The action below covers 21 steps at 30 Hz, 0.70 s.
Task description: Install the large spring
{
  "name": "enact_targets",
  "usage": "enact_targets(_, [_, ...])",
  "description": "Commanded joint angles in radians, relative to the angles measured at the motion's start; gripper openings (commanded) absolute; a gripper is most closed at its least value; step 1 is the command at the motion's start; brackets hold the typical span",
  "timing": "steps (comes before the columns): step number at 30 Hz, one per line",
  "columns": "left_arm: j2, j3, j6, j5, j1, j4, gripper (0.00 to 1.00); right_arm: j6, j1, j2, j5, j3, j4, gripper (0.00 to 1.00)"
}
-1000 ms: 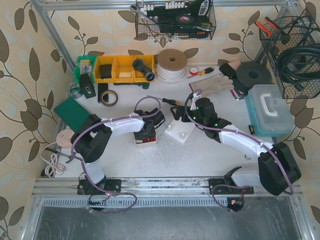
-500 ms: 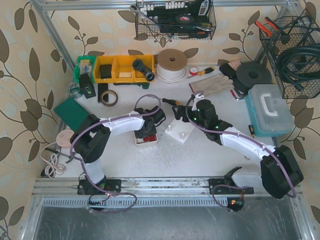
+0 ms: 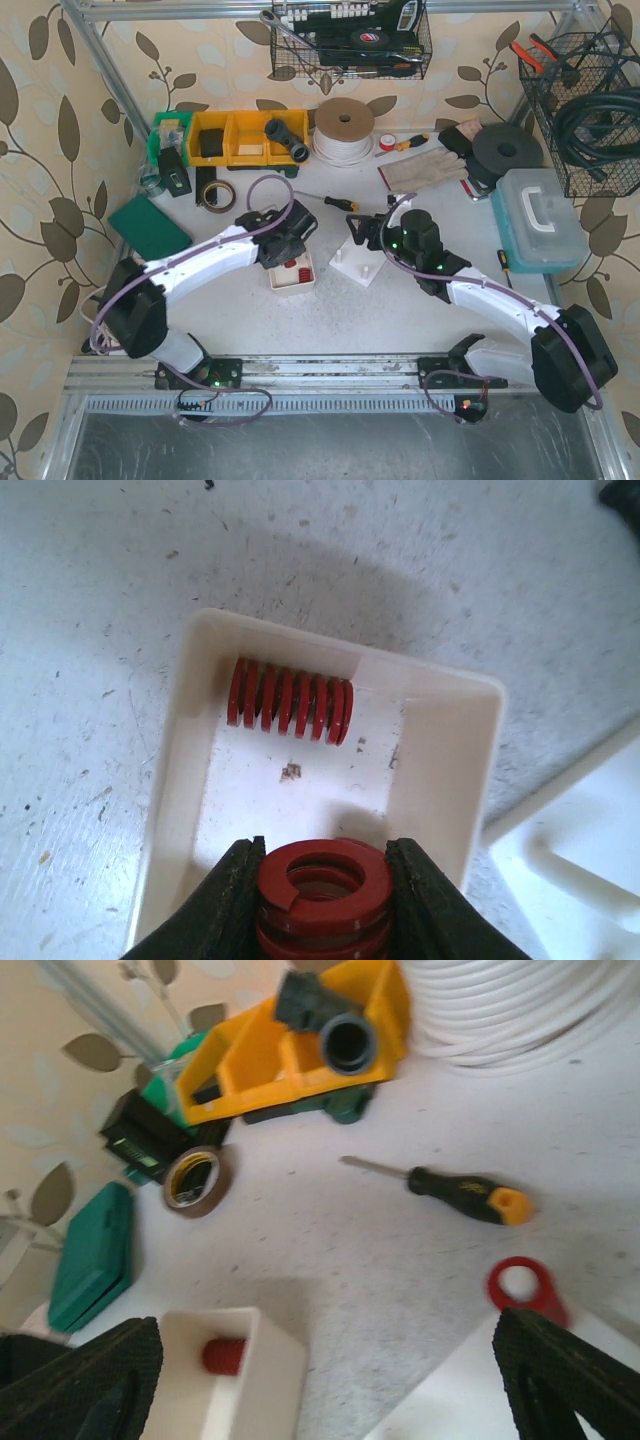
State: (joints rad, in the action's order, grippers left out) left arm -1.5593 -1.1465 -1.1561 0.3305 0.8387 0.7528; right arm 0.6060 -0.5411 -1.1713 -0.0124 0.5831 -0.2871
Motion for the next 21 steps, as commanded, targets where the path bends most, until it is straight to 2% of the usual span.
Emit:
enact_targets(1, [0.173, 0.05, -0.094, 0.04, -0.014, -0.029, 0.0, 0.017, -0.049, 0.048, 0.098, -0.001, -0.095, 0.86])
enact_targets(4, [0.304, 0.126, -0.159, 0.069, -0.025, -0.116, 0.0, 0.068, -0.093, 0.045, 0.141, -0.023, -0.171, 0.73])
enact_targets(9, [0.477, 0.276, -0.281, 0.083, -0.059, -0.279, 0.0, 0.164, -0.208, 0.008, 0.138, -0.088, -0.34, 0.72])
enact_targets(14, [0.555, 0.425, -0.388, 0.046, -0.072, -0.511, 0.0, 0.17, -0.317, -0.064, 0.117, -0.083, -0.401, 0.78])
enact_targets(19, [0.547, 0.498, -0.474, -0.003, -0.073, -0.681, 0.0, 0.306, -0.329, -0.263, 0.204, -0.092, -0.685, 0.82])
enact_targets(21, [0.538, 0.523, -0.511, -0.027, -0.073, -0.762, 0.0, 0.38, -0.332, -0.35, 0.244, -0.085, -0.788, 0.89])
